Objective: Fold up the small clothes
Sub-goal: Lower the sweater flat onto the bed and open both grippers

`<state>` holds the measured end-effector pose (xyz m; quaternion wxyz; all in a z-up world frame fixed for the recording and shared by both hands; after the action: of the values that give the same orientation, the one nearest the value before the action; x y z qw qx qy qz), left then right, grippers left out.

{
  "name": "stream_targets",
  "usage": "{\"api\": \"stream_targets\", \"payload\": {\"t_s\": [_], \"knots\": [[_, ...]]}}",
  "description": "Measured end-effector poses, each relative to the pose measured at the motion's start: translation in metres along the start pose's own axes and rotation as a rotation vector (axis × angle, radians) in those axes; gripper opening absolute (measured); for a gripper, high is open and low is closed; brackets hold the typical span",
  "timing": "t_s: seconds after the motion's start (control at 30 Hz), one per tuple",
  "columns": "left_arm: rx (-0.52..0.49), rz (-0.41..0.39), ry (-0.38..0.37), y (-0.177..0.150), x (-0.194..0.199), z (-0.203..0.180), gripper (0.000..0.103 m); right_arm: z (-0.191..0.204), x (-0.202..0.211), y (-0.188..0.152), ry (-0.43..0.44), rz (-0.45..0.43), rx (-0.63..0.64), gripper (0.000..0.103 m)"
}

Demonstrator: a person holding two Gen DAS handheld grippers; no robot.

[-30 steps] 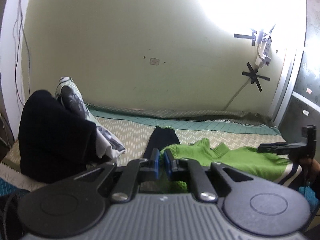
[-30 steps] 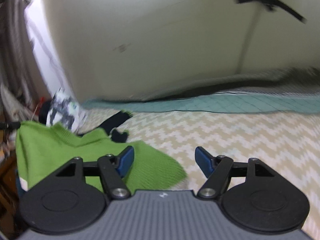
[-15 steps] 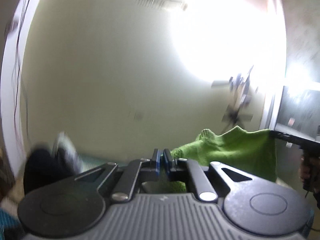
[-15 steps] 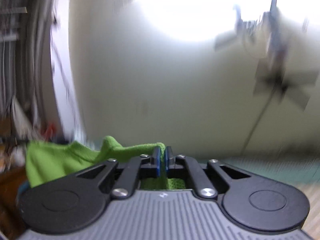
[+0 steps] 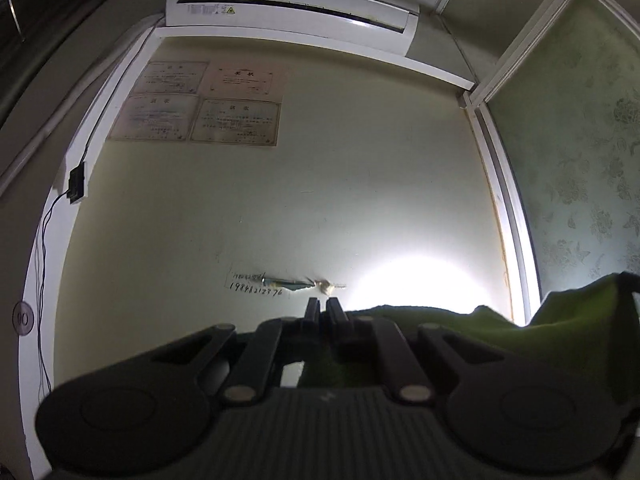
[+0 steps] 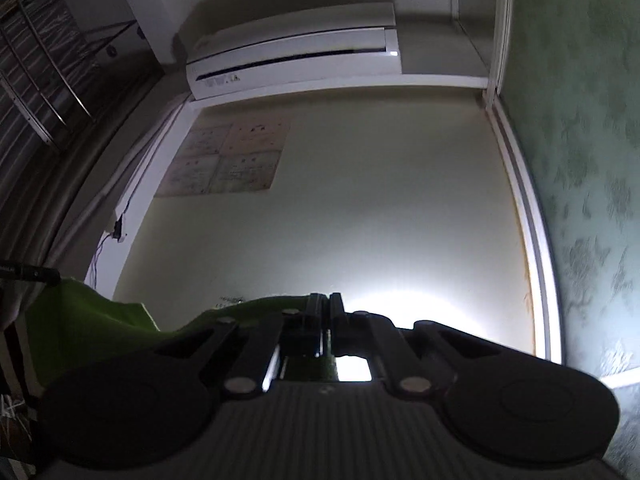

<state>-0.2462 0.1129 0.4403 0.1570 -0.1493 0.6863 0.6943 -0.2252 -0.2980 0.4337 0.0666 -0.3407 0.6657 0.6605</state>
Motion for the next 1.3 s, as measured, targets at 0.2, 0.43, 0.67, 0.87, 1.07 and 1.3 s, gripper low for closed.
{"api": "stream_targets", "payload": {"t_s": [0.2, 0.43, 0.67, 0.87, 1.07, 1.3], "knots": [[0.039, 0.175, -0.029, -0.077, -0.088, -0.016, 0.004, -0.028, -0.035, -0.051, -0.065, 0.121, 0.046, 0.0], [0.05, 0.497, -0.057, -0.27, -0.218, -0.058, 0.004, -0.101, -0.086, -0.223, -0.158, 0.38, -0.03, 0.0], [-0.043, 0.874, 0.02, -0.528, -0.318, -0.11, 0.004, -0.179, -0.138, -0.497, -0.333, 0.762, -0.136, 0.0], [0.043, 0.99, 0.052, -0.603, -0.282, -0.057, 0.009, -0.214, -0.061, -0.579, -0.373, 0.92, -0.262, 0.032], [0.037, 1.0, -0.013, -0.602, -0.208, -0.015, 0.041, -0.211, 0.023, -0.576, -0.369, 1.001, -0.329, 0.059], [0.137, 1.031, -0.23, -0.613, -0.122, -0.045, 0.042, -0.159, 0.086, -0.56, -0.341, 1.055, -0.325, 0.051]]}}
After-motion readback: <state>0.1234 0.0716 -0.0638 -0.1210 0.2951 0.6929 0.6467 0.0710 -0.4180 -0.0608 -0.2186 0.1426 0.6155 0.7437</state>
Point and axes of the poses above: each gripper's, at about its wrist camera, not at the fingertips, and x roughly against the way its jaws point, z to its left, y to its top, the point moved 3 cm from there along -x, roughly the way its jaws point, and after that the axes turned 6 degrees about -z, right-handed, at the moved point
